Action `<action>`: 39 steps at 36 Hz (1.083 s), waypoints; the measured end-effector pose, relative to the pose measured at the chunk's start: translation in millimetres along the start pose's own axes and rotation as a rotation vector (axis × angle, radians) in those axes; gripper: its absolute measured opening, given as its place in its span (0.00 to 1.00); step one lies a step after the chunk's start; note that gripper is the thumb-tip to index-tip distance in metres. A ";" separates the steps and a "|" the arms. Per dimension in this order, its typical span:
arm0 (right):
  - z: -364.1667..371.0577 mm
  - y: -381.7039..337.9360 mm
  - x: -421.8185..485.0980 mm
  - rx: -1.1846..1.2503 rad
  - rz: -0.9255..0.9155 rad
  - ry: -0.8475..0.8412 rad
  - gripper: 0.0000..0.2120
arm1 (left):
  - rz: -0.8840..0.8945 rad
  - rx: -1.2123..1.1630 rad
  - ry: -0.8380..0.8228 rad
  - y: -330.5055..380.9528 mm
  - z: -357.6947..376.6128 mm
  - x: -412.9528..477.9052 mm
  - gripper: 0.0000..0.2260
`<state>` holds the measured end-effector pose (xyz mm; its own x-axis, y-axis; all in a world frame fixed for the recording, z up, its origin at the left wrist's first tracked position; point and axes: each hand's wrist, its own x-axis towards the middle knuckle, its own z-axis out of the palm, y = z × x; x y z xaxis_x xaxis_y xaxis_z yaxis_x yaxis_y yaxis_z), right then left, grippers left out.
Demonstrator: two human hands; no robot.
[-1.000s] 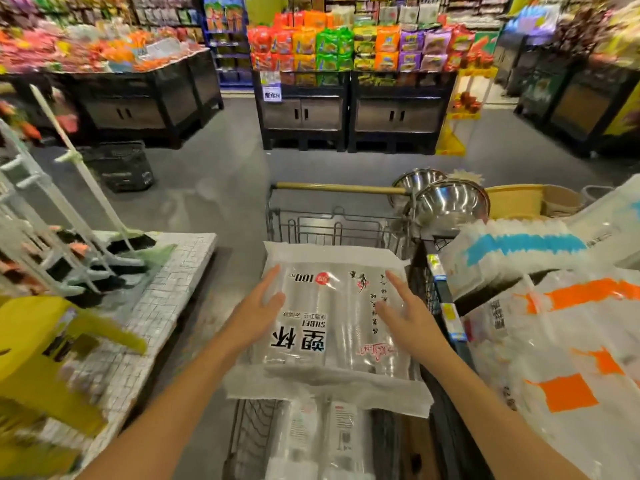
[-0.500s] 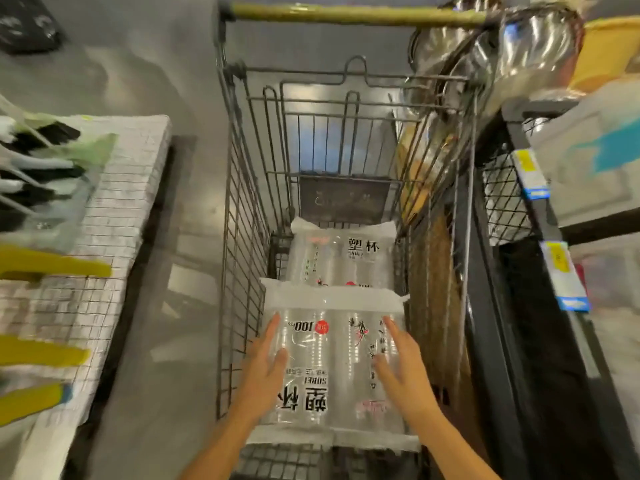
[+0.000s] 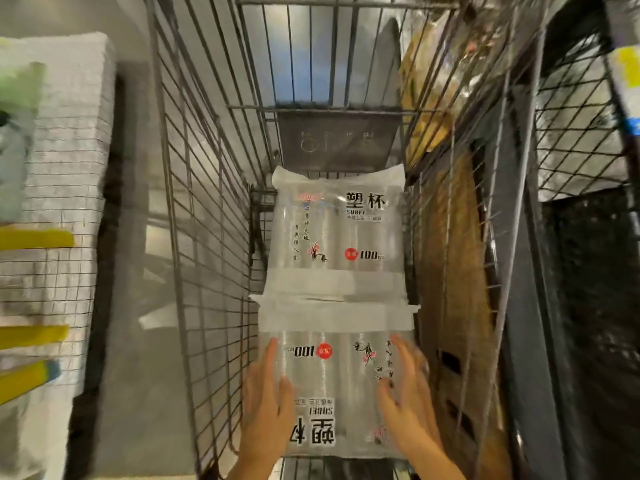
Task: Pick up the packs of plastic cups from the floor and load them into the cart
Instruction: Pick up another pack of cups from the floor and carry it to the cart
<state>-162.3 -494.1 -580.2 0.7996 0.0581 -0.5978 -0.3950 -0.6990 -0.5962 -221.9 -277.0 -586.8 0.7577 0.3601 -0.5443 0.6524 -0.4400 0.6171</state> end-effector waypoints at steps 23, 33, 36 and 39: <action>-20.6 -27.8 -3.9 -0.194 0.138 -0.164 0.34 | -0.062 0.187 -0.177 10.9 -26.0 13.5 0.28; -141.1 -164.7 -16.3 -0.617 -0.254 -0.004 0.24 | 0.284 0.335 -0.058 159.4 -146.2 27.2 0.15; -180.9 -218.2 -31.1 -0.689 -0.362 0.059 0.19 | 0.390 0.380 -0.018 215.8 -188.6 12.5 0.09; -219.8 -267.8 -49.0 -0.766 -0.447 0.080 0.17 | 0.482 0.506 0.041 265.5 -229.3 -10.9 0.08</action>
<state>3.7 -466.3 -273.5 0.8470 0.4095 -0.3390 0.3492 -0.9094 -0.2259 -53.0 -209.1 -286.8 0.9671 0.0546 -0.2486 0.1627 -0.8837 0.4389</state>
